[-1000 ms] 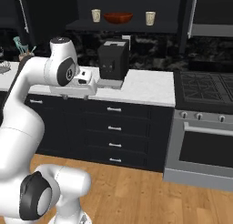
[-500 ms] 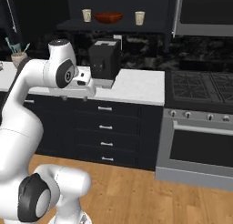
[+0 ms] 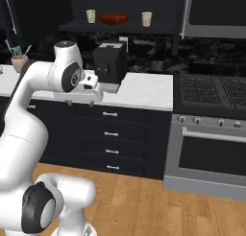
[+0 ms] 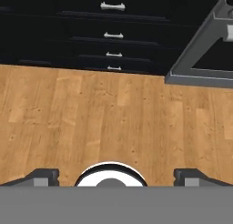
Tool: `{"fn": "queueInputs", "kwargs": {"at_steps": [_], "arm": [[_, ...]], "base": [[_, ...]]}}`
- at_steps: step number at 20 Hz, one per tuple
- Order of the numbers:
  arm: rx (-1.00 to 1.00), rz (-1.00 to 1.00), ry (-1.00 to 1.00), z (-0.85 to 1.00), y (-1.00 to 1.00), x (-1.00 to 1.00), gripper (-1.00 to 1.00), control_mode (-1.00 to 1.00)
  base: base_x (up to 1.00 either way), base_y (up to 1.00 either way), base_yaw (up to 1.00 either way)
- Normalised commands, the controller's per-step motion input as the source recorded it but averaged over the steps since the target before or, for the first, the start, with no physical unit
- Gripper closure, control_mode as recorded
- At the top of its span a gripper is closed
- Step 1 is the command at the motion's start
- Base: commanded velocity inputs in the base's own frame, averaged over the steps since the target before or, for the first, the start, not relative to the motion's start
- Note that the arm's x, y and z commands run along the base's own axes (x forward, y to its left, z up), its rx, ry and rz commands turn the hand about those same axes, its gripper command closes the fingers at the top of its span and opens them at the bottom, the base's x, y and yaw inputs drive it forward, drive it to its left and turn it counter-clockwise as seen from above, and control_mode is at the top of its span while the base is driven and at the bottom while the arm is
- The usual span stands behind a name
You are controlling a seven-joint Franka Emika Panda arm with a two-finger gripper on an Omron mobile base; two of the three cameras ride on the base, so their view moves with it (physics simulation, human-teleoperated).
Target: Gather all objects into one cabinet and sort the glasses and bowls to opposite sides.
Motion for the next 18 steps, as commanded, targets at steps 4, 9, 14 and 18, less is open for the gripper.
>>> {"fn": "queueInputs", "kwargs": {"at_steps": [4, 9, 14, 18], "arm": [[0.00, 0.00, 0.00, 0.00, 0.00, 0.00, -1.00, 1.00], [0.00, 0.00, 0.00, 0.00, 0.00, 0.00, -1.00, 1.00], [0.00, 0.00, 0.00, 0.00, 0.00, 0.00, -1.00, 1.00], [0.00, 0.00, 0.00, 0.00, 0.00, 0.00, -1.00, 1.00]], "base": [[-0.25, 0.79, 0.00], [-0.20, 0.92, 0.00], [-0.18, 0.87, 0.00], [-0.18, 0.77, 0.00]]}}
